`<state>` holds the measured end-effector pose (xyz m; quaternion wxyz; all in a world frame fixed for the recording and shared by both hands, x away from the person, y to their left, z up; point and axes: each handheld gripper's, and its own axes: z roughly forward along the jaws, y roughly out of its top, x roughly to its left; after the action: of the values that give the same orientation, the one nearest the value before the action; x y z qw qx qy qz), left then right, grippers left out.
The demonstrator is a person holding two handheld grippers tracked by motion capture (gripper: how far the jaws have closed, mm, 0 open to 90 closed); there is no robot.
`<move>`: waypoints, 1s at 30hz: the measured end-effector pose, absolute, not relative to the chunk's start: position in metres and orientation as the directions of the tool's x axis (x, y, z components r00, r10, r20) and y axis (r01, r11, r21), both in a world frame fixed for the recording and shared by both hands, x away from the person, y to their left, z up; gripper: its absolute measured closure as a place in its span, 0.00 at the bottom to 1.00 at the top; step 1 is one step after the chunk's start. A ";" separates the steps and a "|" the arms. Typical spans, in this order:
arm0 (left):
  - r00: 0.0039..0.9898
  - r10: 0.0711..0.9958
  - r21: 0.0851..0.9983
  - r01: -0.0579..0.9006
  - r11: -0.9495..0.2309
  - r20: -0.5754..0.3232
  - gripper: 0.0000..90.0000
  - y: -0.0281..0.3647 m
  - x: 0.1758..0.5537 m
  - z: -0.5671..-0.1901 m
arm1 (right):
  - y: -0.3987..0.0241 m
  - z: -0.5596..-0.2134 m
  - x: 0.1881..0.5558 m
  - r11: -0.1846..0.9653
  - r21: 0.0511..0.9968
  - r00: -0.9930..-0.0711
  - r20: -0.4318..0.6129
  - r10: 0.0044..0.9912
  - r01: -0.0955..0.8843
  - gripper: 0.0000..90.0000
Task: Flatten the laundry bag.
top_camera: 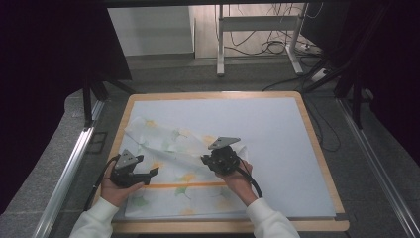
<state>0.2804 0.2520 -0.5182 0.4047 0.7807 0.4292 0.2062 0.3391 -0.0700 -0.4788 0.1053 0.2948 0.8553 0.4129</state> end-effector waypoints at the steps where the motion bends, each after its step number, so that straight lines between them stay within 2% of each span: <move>1: 0.547 0.837 0.809 0.503 -0.304 -0.026 0.26 0.252 0.280 -0.518 | -0.071 -0.478 0.339 0.484 0.770 -0.803 0.060 0.593 0.415 0.96; 30: 0.561 0.827 0.800 0.507 -0.320 -0.025 0.26 0.251 0.281 -0.520 | -0.089 -0.472 0.357 0.436 0.789 -0.766 0.069 0.639 0.434 0.96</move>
<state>0.2813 0.2510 -0.5196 0.4009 0.7873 0.4237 0.1996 0.3565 -0.0887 -0.4718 0.1209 0.3198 0.8386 0.4241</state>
